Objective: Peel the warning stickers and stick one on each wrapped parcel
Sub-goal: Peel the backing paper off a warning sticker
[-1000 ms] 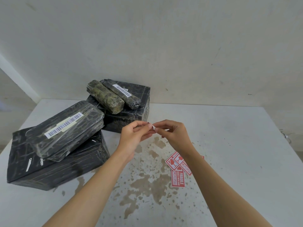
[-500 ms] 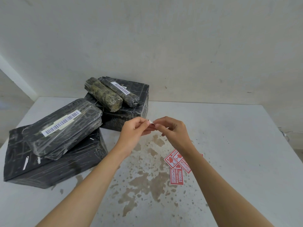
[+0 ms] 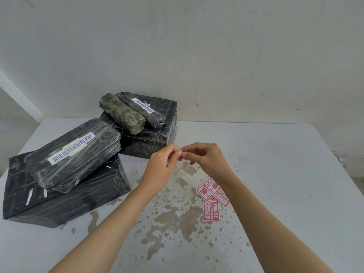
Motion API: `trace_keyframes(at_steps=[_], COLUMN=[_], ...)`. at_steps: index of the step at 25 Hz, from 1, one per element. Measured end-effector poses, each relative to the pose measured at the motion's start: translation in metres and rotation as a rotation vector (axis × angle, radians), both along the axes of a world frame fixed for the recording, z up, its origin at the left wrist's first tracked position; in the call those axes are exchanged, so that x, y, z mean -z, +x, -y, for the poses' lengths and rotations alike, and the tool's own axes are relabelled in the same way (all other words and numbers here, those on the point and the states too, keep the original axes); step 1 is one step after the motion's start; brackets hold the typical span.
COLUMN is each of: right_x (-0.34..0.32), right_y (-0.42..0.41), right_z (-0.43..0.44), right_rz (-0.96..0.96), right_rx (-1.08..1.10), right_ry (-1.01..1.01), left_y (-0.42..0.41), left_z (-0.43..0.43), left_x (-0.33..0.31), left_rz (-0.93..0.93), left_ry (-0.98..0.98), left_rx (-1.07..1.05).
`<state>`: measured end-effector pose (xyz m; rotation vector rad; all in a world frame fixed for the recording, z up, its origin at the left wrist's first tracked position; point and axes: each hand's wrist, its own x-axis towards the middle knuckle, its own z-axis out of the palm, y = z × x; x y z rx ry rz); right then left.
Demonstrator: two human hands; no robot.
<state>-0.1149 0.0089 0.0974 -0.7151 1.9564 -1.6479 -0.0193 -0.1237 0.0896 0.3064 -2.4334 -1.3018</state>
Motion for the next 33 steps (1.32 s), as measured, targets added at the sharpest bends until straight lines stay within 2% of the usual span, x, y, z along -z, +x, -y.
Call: trace_keyframes(at_steps=[8,9,12,14,21,26,33], right_x=[0.000,0.001,0.001,0.001,0.000,0.000,0.002], right_y=[-0.002,-0.002,0.000,0.002,0.007,0.007,0.009], right_z=[0.003,0.003,0.005,0.007,0.008,0.009,0.007], right_rz=[-0.094,-0.105,-0.152,-0.177,-0.271,-0.347,-0.364], right_rx=[-0.032,-0.027,-0.005,0.003,0.002,0.013,0.075], right_ry=[0.039,0.039,0.042,0.049,0.101,0.112,0.096], left_y=[0.003,0.002,0.000,-0.002,-0.007,-0.012,-0.019], left_z=[-0.002,-0.002,-0.004,-0.001,0.007,0.008,0.009], left_x=[0.001,0.001,-0.006,-0.008,-0.017,-0.025,-0.031], left_rz=[0.054,0.060,0.099,0.158,0.309,0.387,0.386], left_ry=[0.238,0.376,0.994,1.124,1.007,1.000,0.885], left_rx=[-0.012,-0.031,-0.139,-0.181,-0.210,-0.233,-0.234])
